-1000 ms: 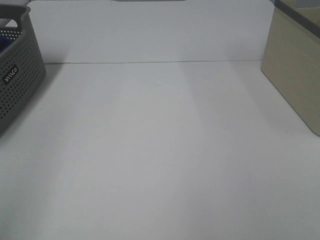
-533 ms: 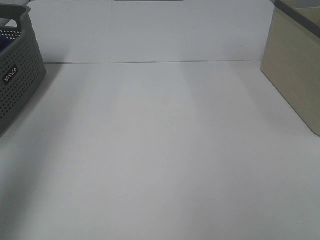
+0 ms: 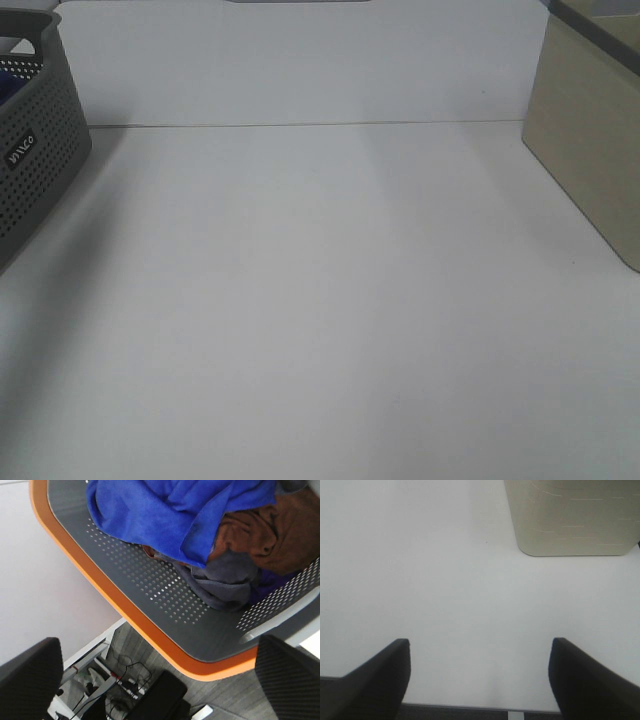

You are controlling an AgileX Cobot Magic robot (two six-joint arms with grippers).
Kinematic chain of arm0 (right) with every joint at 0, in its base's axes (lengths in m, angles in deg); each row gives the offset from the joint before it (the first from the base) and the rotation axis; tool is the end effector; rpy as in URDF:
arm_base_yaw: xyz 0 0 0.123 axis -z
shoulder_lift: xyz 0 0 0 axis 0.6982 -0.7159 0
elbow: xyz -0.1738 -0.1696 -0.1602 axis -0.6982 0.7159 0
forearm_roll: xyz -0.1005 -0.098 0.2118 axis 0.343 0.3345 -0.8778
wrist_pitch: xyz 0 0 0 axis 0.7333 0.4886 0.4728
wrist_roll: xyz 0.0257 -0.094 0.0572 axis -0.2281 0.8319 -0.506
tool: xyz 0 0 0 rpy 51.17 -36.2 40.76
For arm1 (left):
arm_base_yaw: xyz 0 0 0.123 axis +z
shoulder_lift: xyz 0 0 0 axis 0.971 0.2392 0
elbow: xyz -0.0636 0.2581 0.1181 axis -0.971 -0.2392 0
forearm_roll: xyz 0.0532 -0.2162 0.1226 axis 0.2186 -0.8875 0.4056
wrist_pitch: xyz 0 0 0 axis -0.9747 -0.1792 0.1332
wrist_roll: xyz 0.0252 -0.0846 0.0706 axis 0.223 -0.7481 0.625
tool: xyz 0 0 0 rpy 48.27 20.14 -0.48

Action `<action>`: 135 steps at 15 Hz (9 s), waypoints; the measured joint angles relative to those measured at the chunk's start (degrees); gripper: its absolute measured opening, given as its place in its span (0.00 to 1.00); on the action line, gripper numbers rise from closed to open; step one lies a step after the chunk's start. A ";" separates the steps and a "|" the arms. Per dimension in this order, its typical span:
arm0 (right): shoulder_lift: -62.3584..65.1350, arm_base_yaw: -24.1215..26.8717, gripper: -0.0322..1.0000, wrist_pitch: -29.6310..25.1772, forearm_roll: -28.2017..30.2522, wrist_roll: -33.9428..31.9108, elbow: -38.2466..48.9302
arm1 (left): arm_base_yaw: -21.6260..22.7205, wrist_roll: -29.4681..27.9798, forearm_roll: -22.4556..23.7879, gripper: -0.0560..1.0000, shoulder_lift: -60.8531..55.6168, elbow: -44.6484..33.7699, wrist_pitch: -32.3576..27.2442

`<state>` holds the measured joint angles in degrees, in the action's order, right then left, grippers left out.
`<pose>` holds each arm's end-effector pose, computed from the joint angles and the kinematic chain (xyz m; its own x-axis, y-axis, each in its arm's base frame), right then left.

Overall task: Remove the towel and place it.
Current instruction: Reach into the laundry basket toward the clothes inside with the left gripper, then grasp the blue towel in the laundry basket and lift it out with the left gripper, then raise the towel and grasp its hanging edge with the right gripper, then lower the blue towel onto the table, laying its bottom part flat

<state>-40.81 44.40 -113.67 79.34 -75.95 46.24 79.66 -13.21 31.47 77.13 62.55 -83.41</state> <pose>0.0114 0.0023 0.2513 -0.5308 -0.0598 -0.8454 -0.0479 0.9980 -0.0405 0.3557 0.0630 0.3823 -0.5334 0.8402 0.0978 0.6980 0.3719 0.6120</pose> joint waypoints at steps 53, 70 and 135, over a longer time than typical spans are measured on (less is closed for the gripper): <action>0.00 0.00 0.76 0.00 0.00 0.00 0.00 | 3.04 2.69 -0.86 0.05 9.51 0.11 14.55; -2.92 0.00 0.76 6.42 -9.05 3.50 -0.74 | -18.39 1.03 3.09 0.05 -4.93 12.49 17.70; -102.27 -23.32 0.05 -5.67 -14.50 15.24 -84.11 | -48.82 -41.20 10.71 0.05 -4.76 13.98 25.67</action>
<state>-143.08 21.08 -119.34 64.85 -60.71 -37.87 30.84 -54.40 42.19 72.37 76.53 -57.74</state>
